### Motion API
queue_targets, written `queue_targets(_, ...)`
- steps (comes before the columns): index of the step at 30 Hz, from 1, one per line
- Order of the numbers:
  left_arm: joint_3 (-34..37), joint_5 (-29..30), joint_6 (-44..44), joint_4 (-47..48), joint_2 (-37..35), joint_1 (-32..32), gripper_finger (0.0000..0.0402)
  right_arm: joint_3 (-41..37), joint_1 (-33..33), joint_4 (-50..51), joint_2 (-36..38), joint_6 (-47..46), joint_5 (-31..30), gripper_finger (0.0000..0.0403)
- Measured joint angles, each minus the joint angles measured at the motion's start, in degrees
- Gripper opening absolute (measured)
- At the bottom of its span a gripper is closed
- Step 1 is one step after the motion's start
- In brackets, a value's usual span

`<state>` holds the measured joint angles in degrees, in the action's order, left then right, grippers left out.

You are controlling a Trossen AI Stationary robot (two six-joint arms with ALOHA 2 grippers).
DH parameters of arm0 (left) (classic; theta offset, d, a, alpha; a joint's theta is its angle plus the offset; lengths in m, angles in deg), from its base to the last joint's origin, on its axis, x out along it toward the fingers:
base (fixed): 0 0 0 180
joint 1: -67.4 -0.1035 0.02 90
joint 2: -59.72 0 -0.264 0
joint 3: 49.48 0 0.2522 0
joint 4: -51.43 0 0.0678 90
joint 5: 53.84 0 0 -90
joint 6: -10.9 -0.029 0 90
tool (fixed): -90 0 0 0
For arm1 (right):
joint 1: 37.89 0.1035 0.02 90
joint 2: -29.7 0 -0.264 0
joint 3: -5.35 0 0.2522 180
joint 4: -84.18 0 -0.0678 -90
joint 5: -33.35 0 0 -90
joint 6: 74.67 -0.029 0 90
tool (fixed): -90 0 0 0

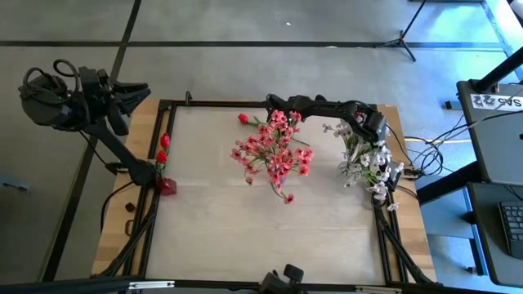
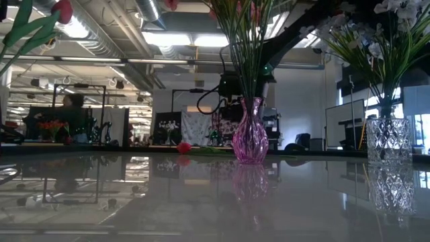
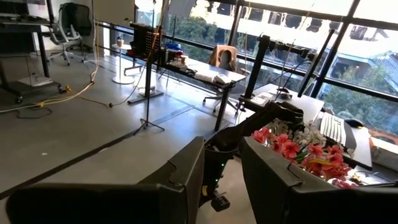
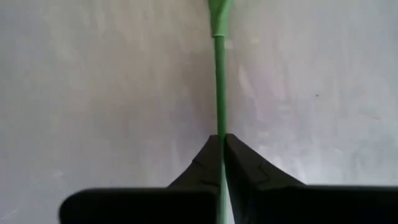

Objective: Sort flowers into vase by color
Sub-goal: Put the red flower into the red vase

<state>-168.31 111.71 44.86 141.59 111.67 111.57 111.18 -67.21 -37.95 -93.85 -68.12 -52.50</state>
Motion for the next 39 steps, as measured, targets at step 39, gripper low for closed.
queue_targets(39,0.0,-7.74,-6.58,-10.73,8.05,0.0,0.0178,41.01,17.46,-3.37,24.91,-10.17,3.62,0.0)
